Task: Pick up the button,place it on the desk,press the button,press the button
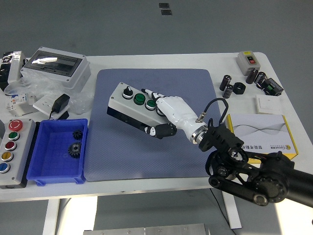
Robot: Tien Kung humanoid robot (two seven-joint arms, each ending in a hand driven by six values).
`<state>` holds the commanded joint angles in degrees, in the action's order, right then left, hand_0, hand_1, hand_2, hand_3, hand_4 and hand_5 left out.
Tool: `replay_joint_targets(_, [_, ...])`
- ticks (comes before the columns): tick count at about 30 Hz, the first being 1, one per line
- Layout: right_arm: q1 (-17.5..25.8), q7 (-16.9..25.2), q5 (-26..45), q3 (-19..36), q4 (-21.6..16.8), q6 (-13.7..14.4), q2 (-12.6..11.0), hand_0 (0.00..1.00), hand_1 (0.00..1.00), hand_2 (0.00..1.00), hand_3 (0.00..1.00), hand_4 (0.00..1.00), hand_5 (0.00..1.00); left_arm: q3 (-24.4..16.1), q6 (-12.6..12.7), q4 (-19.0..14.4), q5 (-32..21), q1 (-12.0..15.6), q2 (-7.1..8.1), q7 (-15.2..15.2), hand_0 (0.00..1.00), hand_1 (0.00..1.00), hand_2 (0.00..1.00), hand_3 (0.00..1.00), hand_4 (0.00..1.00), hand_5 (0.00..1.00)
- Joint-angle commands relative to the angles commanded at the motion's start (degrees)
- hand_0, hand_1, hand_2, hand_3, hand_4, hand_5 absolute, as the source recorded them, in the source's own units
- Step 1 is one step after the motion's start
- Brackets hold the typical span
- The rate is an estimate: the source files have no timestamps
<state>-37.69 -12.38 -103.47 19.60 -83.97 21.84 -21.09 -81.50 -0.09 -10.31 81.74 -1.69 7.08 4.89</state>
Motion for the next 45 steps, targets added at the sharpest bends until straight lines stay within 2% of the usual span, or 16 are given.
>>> replay_joint_targets(4, [1.0, 5.2, -3.5, -1.2, -1.3, -1.0, -4.7, 0.036, 0.255, 0.369, 0.588, 0.119, 0.002, 0.3, 0.0, 0.0, 0.1, -0.2, -0.23, -0.1, 0.618, 0.603, 0.564, 0.600, 0.724, 0.174])
replay_joint_targets(7, [1.7, 7.4, -5.3, -2.4, 0.1, -0.7, -6.1, 0.036, 0.255, 0.369, 0.588, 0.119, 0.002, 0.2, -0.1, 0.0, 0.4, -0.5, -0.28, -0.2, 0.618, 0.603, 0.564, 0.600, 0.724, 0.174])
replay_joint_targets(8, [1.9, 8.0, -6.1, -2.5, 0.8, -0.3, -6.2, 0.056, 0.269, 0.371, 0.589, 0.144, 0.002, 0.3, -0.1, 0.0, 0.4, -0.5, -0.30, -0.2, 0.619, 0.603, 0.565, 0.599, 0.730, 0.185])
replay_joint_targets(17, [1.5, 10.2, -10.5, -3.1, 5.0, 1.9, -3.8, 0.086, 0.284, 0.373, 0.590, 0.155, 0.002, 0.9, -0.1, 0.0, 0.5, -0.8, -0.42, -0.3, 0.619, 0.602, 0.566, 0.600, 0.731, 0.185])
replay_joint_targets(25, [-3.1, 12.6, -4.9, -7.0, 5.7, -1.4, -3.3, 0.104, 0.303, 0.378, 0.592, 0.159, 0.002, 0.9, -0.1, 0.0, 0.4, -1.3, -0.12, -0.2, 0.619, 0.602, 0.567, 0.600, 0.729, 0.190])
replay_joint_targets(26, [-3.4, 12.7, -4.4, -7.2, 5.8, -1.9, -3.2, 0.225, 0.363, 0.388, 0.592, 0.196, 0.002, 1.0, -0.1, 0.0, 0.4, -1.3, -0.10, -0.2, 0.619, 0.602, 0.567, 0.600, 0.730, 0.191])
replay_joint_targets(31, [-3.7, 12.9, -2.5, -7.2, 6.5, -3.2, -2.7, 0.225, 0.363, 0.388, 0.592, 0.196, 0.002, 0.9, -0.1, 0.0, 0.4, -1.4, -0.02, -0.1, 0.619, 0.602, 0.567, 0.600, 0.730, 0.191])
replay_joint_targets(32, [-3.6, 12.9, -2.2, -7.2, 6.7, -3.4, -2.6, 0.561, 0.542, 0.563, 0.653, 0.236, 0.002, 0.8, -0.1, 0.0, 0.5, -1.4, -0.01, 0.0, 0.619, 0.602, 0.567, 0.599, 0.729, 0.192])
replay_joint_targets(37, [-3.6, 13.0, -1.0, -7.1, 7.6, -2.8, -2.2, 0.561, 0.542, 0.563, 0.653, 0.236, 0.002, 0.8, -0.2, 0.0, 0.6, -1.4, 0.04, 0.3, 0.619, 0.602, 0.567, 0.599, 0.729, 0.192])
replay_joint_targets(38, [-3.6, 13.0, -0.8, -7.1, 7.7, -2.7, -2.2, 0.769, 0.698, 0.705, 0.732, 0.252, 0.002, 0.8, -0.3, 0.0, 0.7, -1.4, 0.06, 0.3, 0.619, 0.601, 0.566, 0.598, 0.725, 0.190])
replay_joint_targets(43, [-3.8, 13.0, -0.3, -7.3, 8.1, -2.4, -2.0, 0.769, 0.698, 0.705, 0.732, 0.252, 0.002, 1.0, -0.3, 0.0, 0.7, -1.7, 0.27, 0.2, 0.619, 0.601, 0.566, 0.598, 0.725, 0.190])
replay_joint_targets(44, [-3.9, 13.0, -0.3, -7.4, 8.2, -2.3, -2.0, 0.820, 0.757, 0.757, 0.783, 0.286, 0.002, 1.0, -0.4, 0.0, 0.8, -1.8, 0.34, 0.2, 0.620, 0.600, 0.565, 0.598, 0.722, 0.189])
replay_joint_targets(45, [-4.0, 13.0, -0.2, -7.5, 8.2, -2.3, -2.0, 0.820, 0.757, 0.757, 0.783, 0.286, 0.002, 1.0, -0.4, 0.0, 0.8, -1.8, 0.40, 0.2, 0.620, 0.600, 0.565, 0.598, 0.722, 0.189])
